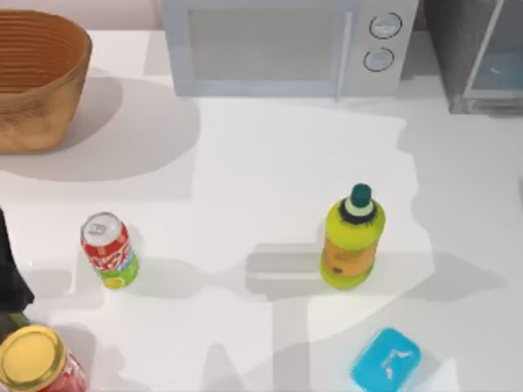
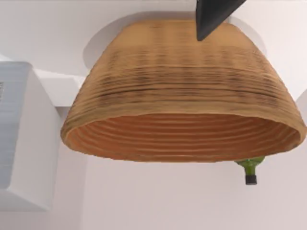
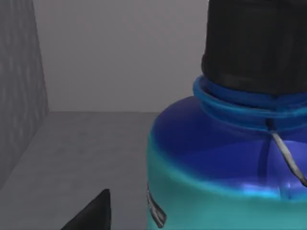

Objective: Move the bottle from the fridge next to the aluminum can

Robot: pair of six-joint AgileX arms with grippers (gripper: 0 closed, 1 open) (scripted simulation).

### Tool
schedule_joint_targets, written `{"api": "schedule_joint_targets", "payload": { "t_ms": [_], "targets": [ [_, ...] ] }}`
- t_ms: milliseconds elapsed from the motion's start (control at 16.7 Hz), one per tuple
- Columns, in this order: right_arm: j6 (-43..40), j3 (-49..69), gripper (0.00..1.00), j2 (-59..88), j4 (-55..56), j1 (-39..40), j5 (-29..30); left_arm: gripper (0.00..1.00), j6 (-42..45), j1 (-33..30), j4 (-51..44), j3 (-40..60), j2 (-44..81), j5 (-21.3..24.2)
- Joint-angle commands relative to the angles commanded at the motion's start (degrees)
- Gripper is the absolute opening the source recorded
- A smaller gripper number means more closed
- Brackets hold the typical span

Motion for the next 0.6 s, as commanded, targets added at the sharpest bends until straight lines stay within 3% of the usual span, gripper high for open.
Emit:
{"api": "schedule_joint_targets", "payload": {
  "t_ms": [240, 540, 600],
  "targets": [
    [0.01, 7.54, 1.0, 4.15, -3.35, 0.6, 0.65, 1.0, 0.0, 0.0, 0.0, 0.0, 0.0, 0.0],
    [0.01, 8.88, 1.0, 4.89, -4.0, 0.72, 0.78, 1.0, 0.0, 0.0, 0.0, 0.0, 0.0, 0.0],
    [0.01, 8.88, 0.92, 4.89, -4.0, 0.72, 0.78, 1.0, 0.0, 0.0, 0.0, 0.0, 0.0, 0.0]
  ]
}}
